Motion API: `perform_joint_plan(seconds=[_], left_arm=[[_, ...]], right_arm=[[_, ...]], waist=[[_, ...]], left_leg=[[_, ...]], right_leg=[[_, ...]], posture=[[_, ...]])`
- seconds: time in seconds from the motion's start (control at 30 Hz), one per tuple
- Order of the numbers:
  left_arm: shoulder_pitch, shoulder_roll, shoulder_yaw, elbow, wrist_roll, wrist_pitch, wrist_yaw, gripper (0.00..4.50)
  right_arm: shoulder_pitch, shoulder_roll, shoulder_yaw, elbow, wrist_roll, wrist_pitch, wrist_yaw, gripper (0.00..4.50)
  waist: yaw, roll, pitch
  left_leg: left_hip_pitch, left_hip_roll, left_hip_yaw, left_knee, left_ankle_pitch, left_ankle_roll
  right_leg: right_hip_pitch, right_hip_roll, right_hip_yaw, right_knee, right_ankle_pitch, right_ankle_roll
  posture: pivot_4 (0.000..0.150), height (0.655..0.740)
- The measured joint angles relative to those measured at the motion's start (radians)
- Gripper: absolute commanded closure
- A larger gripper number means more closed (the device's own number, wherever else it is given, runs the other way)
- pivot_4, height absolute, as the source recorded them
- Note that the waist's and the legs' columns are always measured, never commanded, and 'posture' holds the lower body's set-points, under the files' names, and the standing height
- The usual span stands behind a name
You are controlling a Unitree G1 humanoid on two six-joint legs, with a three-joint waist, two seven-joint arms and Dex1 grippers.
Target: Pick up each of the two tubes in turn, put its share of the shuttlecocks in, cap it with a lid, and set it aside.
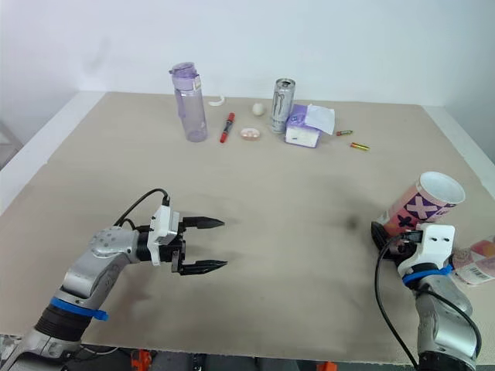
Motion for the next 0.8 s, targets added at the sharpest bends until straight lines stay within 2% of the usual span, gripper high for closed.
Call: perform_joint_plan(seconds=[0.17,0.2,0.33,0.37,0.5,0.67,0.8], left_arm=[[-0.003,-0.001,-0.005,0.005,0.010,-0.010,-0.001,0.00],[-0.003,-0.001,-0.005,0.018,0.012,-0.012,-0.003,0.00],[-0.006,-0.004,-0.007,0.028,0.014,-0.013,-0.003,0.00],[-0.020,-0.006,-0.002,0.048,0.020,-0.015,0.003,0.00],[-0.034,-0.006,0.001,0.075,0.028,-0.015,0.019,0.00],[-0.042,-0.003,0.008,0.082,0.044,-0.009,0.050,0.00],[-0.049,0.030,0.032,0.116,0.078,-0.010,0.093,0.00]], right_arm=[[0.077,0.001,-0.021,-0.089,0.014,0.027,-0.008,0.01],[0.152,0.011,-0.024,-0.164,0.027,0.050,-0.005,0.01],[0.177,0.013,-0.025,-0.184,0.027,0.056,-0.001,0.01],[0.301,0.002,-0.012,-0.274,0.028,0.031,0.097,0.01],[0.360,-0.040,-0.001,-0.310,0.048,-0.022,0.241,0.01],[0.305,-0.133,0.061,-0.321,0.066,-0.071,0.424,0.01],[0.008,-0.160,0.288,-0.270,0.065,-0.082,0.605,0.01]], waist=[[0.000,0.001,0.000],[0.000,0.001,-0.001],[-0.001,0.002,-0.001],[0.003,0.003,-0.002],[-0.002,0.002,-0.001],[-0.009,0.000,0.000],[-0.008,-0.003,0.001]], left_leg=[[0.000,0.000,0.001,0.000,0.000,0.000],[0.001,0.000,0.001,0.000,0.000,0.000],[0.001,0.000,0.002,0.000,0.000,0.000],[0.001,0.000,0.000,-0.001,0.000,0.000],[0.001,0.000,0.002,0.000,0.000,0.000],[0.003,0.000,0.003,0.001,0.000,0.000],[0.002,0.000,-0.004,0.000,0.000,0.000]], right_leg=[[0.000,0.000,0.001,0.000,0.000,0.000],[0.000,0.000,0.001,0.000,0.000,0.000],[-0.001,0.000,0.002,0.000,0.000,0.000],[0.000,0.000,0.000,0.000,-0.001,0.000],[0.000,-0.001,0.002,-0.001,-0.001,0.000],[0.000,-0.001,0.003,-0.001,0.002,0.000],[-0.001,0.004,0.003,-0.001,0.004,-0.003]], posture=[[0.150,0.7400],[0.150,0.7400],[0.150,0.7400],[0.150,0.7400],[0.150,0.7400],[0.150,0.7400],[0.150,0.7400]])
